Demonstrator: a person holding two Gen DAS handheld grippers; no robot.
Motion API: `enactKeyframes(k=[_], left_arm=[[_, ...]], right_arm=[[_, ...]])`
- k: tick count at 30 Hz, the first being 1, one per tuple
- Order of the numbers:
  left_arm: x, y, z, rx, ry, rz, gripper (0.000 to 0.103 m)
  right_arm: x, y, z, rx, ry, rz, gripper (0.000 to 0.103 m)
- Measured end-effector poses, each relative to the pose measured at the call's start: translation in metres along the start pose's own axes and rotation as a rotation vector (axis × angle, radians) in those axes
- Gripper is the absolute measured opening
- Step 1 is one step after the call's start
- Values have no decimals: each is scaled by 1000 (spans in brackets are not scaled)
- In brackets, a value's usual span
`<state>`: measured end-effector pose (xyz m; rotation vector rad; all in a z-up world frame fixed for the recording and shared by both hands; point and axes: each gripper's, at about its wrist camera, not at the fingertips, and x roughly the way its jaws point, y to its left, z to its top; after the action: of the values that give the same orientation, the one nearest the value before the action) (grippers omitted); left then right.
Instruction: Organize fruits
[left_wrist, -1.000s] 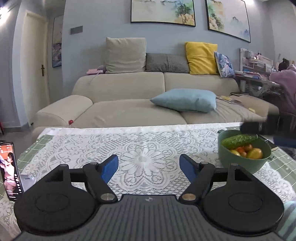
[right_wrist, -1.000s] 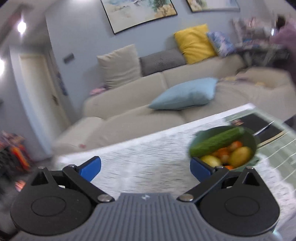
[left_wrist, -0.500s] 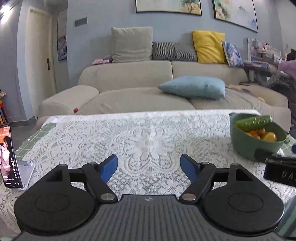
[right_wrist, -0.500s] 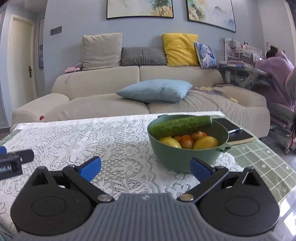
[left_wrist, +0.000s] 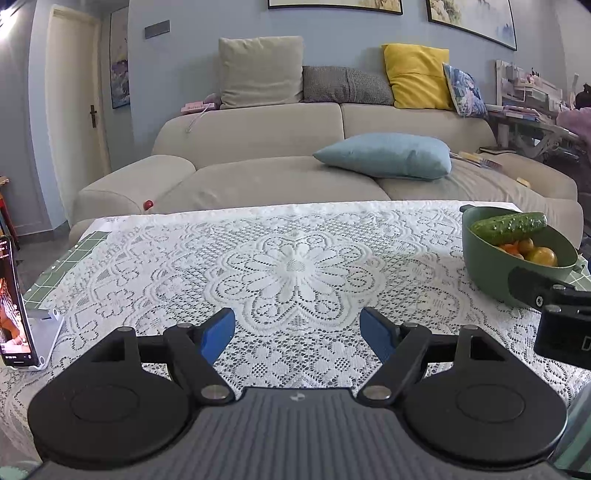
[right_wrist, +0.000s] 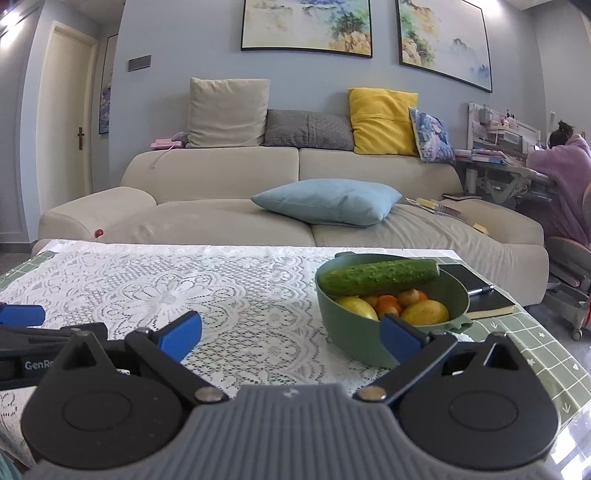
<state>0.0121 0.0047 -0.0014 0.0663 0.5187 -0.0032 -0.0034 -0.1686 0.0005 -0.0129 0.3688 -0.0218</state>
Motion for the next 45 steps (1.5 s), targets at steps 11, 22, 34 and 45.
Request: enactKeyframes(k=[11, 22, 34, 45], left_arm=[[-2, 4, 0, -9, 3, 0, 90], [-2, 7, 0, -18, 7, -7, 90], [-2, 7, -2, -22, 23, -11, 90], [-3, 8, -2, -23, 25, -6, 90]], right_arm=[[-3, 5, 1, -18, -10, 9, 99], [-6, 7, -1, -37, -15, 22, 99], [-8, 8, -2, -39, -16, 29, 99], [-8, 8, -2, -35, -12, 40, 99]])
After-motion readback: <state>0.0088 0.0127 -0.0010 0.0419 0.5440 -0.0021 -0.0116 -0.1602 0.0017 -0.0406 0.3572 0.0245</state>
